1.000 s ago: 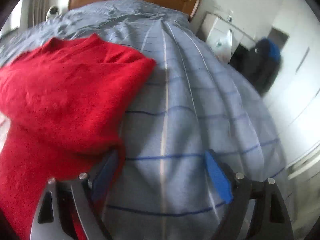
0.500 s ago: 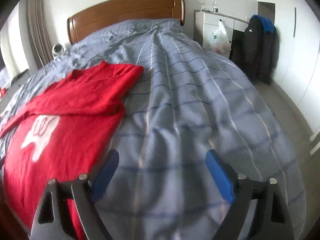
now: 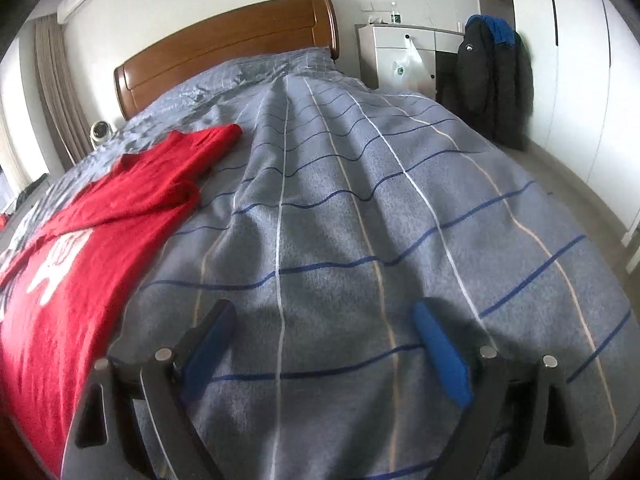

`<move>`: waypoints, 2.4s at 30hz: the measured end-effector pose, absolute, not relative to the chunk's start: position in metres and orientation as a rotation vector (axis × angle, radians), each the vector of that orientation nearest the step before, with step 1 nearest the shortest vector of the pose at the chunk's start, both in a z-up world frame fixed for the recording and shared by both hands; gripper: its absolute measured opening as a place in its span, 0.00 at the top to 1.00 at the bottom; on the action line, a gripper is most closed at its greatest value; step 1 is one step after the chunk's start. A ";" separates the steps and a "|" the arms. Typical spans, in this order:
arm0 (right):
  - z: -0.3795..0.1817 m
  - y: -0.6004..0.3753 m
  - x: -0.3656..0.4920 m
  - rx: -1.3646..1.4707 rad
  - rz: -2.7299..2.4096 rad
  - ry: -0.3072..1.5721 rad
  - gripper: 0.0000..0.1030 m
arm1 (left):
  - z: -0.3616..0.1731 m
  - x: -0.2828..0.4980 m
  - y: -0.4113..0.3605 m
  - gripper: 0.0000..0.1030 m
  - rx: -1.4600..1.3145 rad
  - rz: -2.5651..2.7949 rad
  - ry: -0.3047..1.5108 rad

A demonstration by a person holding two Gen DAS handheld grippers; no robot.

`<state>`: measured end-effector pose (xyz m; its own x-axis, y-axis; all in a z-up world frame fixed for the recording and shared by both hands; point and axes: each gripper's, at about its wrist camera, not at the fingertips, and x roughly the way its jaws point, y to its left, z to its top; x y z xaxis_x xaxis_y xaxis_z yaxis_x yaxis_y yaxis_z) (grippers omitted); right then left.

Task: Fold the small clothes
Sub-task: 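Move the left gripper to the other side edge and grasp it, then fold that side over the body with the left gripper, release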

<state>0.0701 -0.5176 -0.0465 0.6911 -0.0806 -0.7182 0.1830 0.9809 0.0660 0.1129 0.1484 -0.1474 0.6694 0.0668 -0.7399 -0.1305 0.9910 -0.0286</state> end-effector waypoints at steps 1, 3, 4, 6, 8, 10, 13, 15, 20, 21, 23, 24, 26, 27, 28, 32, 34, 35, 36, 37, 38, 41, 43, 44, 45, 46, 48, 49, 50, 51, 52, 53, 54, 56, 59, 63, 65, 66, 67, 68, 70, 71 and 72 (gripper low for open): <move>-0.048 -0.517 0.069 0.135 -0.149 0.792 0.13 | -0.146 0.113 0.149 0.00 -0.086 0.101 0.846; -0.049 -0.516 0.071 0.123 -0.155 0.791 0.12 | -0.141 0.110 0.153 0.00 -0.112 0.070 0.882; -0.049 -0.517 0.070 0.117 -0.158 0.792 0.12 | -0.138 0.109 0.155 0.00 -0.132 0.046 0.901; -0.051 -0.517 0.069 0.109 -0.162 0.794 0.12 | -0.127 0.106 0.166 0.00 -0.196 -0.015 0.920; -0.051 -0.517 0.069 0.110 -0.160 0.795 0.11 | -0.112 0.107 0.189 0.00 -0.284 -0.033 0.915; -0.052 -0.518 0.068 0.113 -0.157 0.793 0.11 | -0.102 0.110 0.214 0.00 -0.354 -0.006 0.902; -0.053 -0.518 0.068 0.113 -0.156 0.790 0.11 | -0.094 0.125 0.274 0.00 -0.481 0.109 0.894; -0.054 -0.518 0.067 0.113 -0.155 0.787 0.11 | -0.099 0.136 0.307 0.00 -0.546 0.191 0.907; -0.055 -0.519 0.067 0.110 -0.157 0.782 0.11 | -0.125 0.177 0.348 0.02 -0.580 0.324 1.011; -0.055 -0.519 0.067 0.111 -0.157 0.782 0.11 | -0.128 0.185 0.348 0.03 -0.568 0.352 1.012; -0.055 -0.519 0.066 0.108 -0.159 0.782 0.11 | -0.126 0.192 0.346 0.15 -0.554 0.376 0.989; -0.055 -0.519 0.066 0.105 -0.160 0.783 0.11 | -0.124 0.197 0.342 0.23 -0.551 0.370 0.971; -0.055 -0.519 0.067 0.101 -0.163 0.784 0.11 | -0.122 0.206 0.335 0.74 -0.546 0.347 0.975; -0.055 -0.519 0.067 0.099 -0.163 0.785 0.11 | -0.119 0.210 0.328 0.88 -0.514 0.354 0.978; -0.055 -0.519 0.067 0.097 -0.165 0.785 0.11 | -0.112 0.212 0.323 0.94 -0.485 0.353 0.970; -0.055 -0.518 0.067 0.097 -0.164 0.785 0.11 | -0.051 0.223 0.281 0.94 -0.353 0.264 0.865; -0.055 -0.518 0.067 0.097 -0.164 0.784 0.11 | -0.013 0.230 0.249 0.94 -0.295 0.176 0.811; -0.055 -0.518 0.067 0.097 -0.164 0.783 0.11 | 0.009 0.235 0.226 0.94 -0.260 0.122 0.781; -0.055 -0.518 0.067 0.098 -0.164 0.783 0.11 | 0.033 0.240 0.197 0.94 -0.219 0.056 0.747; -0.055 -0.518 0.067 0.099 -0.163 0.781 0.11 | 0.051 0.246 0.169 0.94 -0.185 -0.005 0.719; -0.055 -0.519 0.067 0.100 -0.162 0.779 0.11 | 0.070 0.249 0.140 0.94 -0.151 -0.069 0.691; -0.055 -0.519 0.067 0.100 -0.162 0.779 0.11 | 0.111 0.249 0.049 0.94 -0.048 -0.255 0.625; -0.055 -0.519 0.066 0.101 -0.162 0.779 0.11 | 0.117 0.250 -0.013 0.94 0.013 -0.361 0.606; -0.055 -0.519 0.066 0.101 -0.162 0.779 0.11 | 0.114 0.251 -0.032 0.90 0.031 -0.392 0.612; -0.055 -0.519 0.066 0.101 -0.162 0.779 0.11 | 0.102 0.255 -0.063 0.85 0.051 -0.446 0.650; -0.055 -0.519 0.067 0.101 -0.163 0.778 0.11 | 0.092 0.256 -0.075 0.67 0.054 -0.470 0.677; -0.055 -0.519 0.067 0.100 -0.163 0.778 0.11 | 0.064 0.259 -0.096 0.24 0.045 -0.460 0.743; -0.055 -0.519 0.067 0.101 -0.163 0.778 0.11 | 0.053 0.255 -0.093 0.21 0.021 -0.453 0.738; -0.055 -0.519 0.067 0.102 -0.162 0.778 0.11 | 0.042 0.250 -0.084 0.21 -0.016 -0.465 0.735; -0.055 -0.519 0.066 0.102 -0.161 0.777 0.11 | 0.034 0.247 -0.071 0.21 -0.036 -0.472 0.748; -0.055 -0.520 0.066 0.103 -0.160 0.776 0.11 | 0.029 0.248 -0.065 0.21 -0.043 -0.458 0.757; -0.054 -0.520 0.066 0.104 -0.158 0.773 0.11 | 0.020 0.246 -0.042 0.21 -0.052 -0.415 0.762; -0.054 -0.521 0.066 0.107 -0.155 0.769 0.11 | 0.014 0.246 -0.022 0.21 -0.054 -0.373 0.764; -0.054 -0.521 0.066 0.108 -0.154 0.766 0.11 | 0.004 0.239 0.011 0.21 -0.055 -0.301 0.783; -0.054 -0.520 0.065 0.105 -0.156 0.762 0.11 | -0.030 0.238 0.065 0.21 -0.046 -0.200 0.865; -0.055 -0.520 0.064 0.106 -0.155 0.759 0.11 | -0.070 0.233 0.082 0.21 0.016 -0.182 0.942; -0.055 -0.520 0.064 0.106 -0.155 0.760 0.11 | -0.081 0.231 0.070 0.21 0.050 -0.209 0.949; -0.055 -0.520 0.064 0.107 -0.155 0.760 0.11 | -0.088 0.234 0.060 0.21 0.069 -0.216 0.950; -0.055 -0.520 0.064 0.106 -0.156 0.760 0.11 | -0.093 0.236 0.052 0.22 0.078 -0.212 0.948; -0.055 -0.520 0.064 0.105 -0.156 0.760 0.11 | -0.099 0.242 0.043 0.28 0.082 -0.195 0.941; -0.055 -0.520 0.063 0.104 -0.157 0.761 0.11 | -0.109 0.249 0.042 0.47 0.077 -0.123 0.921; -0.055 -0.519 0.064 0.104 -0.158 0.761 0.11 | -0.116 0.253 0.046 0.70 0.065 -0.058 0.907; -0.055 -0.519 0.064 0.103 -0.159 0.762 0.11 | -0.122 0.254 0.056 0.71 0.001 -0.015 0.903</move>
